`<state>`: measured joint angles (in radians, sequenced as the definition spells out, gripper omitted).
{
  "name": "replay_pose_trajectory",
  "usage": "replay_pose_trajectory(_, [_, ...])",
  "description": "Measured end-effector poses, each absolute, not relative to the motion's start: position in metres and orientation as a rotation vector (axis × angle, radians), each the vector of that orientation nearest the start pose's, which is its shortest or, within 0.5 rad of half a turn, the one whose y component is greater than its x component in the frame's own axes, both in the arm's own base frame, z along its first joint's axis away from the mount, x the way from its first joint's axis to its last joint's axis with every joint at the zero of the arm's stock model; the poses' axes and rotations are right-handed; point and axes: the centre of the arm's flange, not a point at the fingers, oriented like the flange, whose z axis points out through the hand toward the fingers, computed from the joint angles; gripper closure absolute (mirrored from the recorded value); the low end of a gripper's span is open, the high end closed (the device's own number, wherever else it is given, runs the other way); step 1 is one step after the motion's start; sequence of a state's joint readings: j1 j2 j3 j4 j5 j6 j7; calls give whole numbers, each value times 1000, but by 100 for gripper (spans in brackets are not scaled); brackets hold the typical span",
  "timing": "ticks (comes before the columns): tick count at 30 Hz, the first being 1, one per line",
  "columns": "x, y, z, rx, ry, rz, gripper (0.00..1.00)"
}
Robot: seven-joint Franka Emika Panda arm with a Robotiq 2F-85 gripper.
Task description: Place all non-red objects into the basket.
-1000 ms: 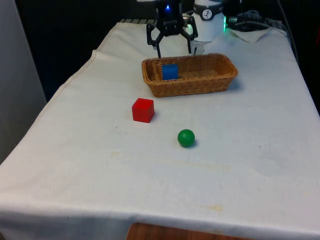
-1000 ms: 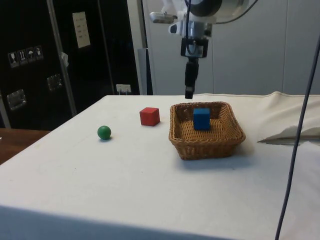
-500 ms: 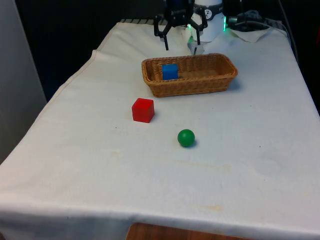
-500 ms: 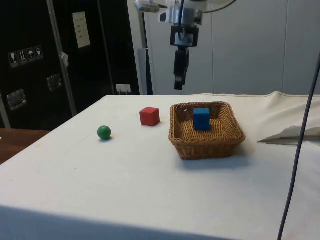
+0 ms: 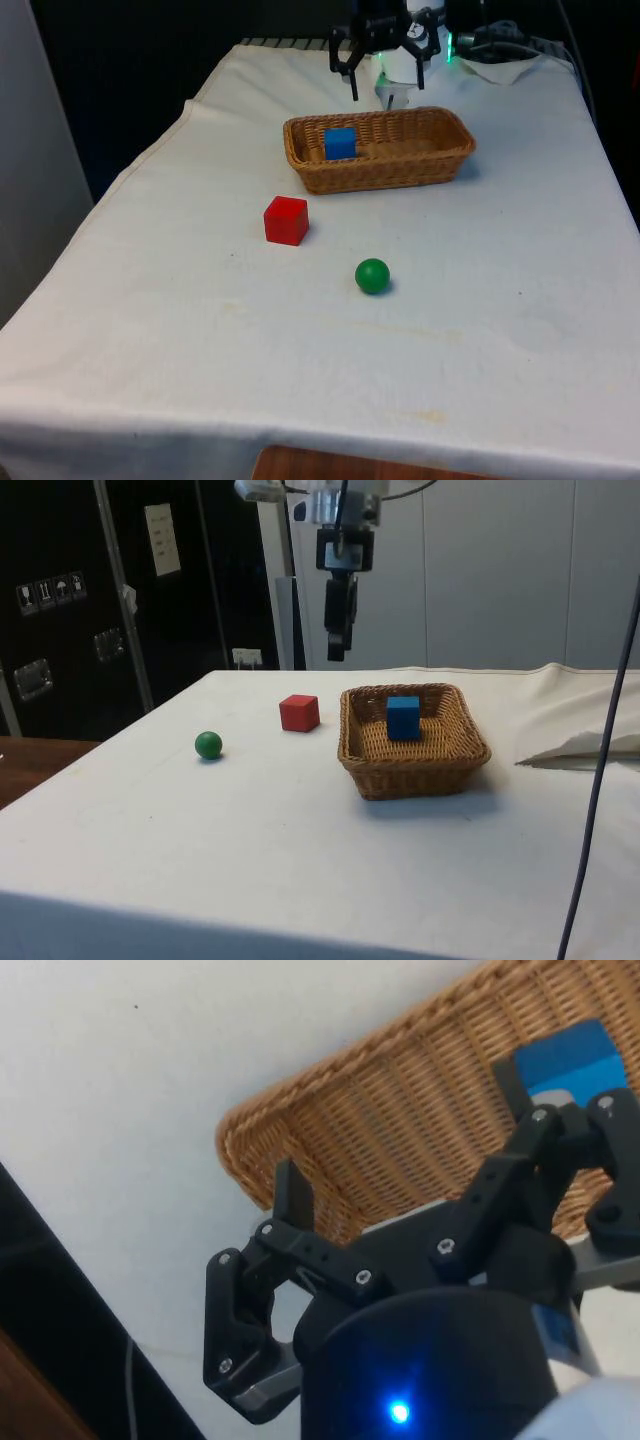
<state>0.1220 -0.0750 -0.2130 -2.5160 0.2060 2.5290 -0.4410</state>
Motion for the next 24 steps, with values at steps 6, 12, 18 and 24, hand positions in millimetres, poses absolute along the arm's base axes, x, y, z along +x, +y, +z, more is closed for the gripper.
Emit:
replay_pose_trajectory(6, [481, -38, 314, -3017, -281, -177, 0])
replay_pose_trajectory(12, [496, -33, 314, -3022, -274, -173, 0])
replay_pose_trajectory(18, [506, -28, 313, -3025, -266, -166, 0])
replay_pose_trajectory(24, [518, -23, 312, -3027, -251, -152, 0])
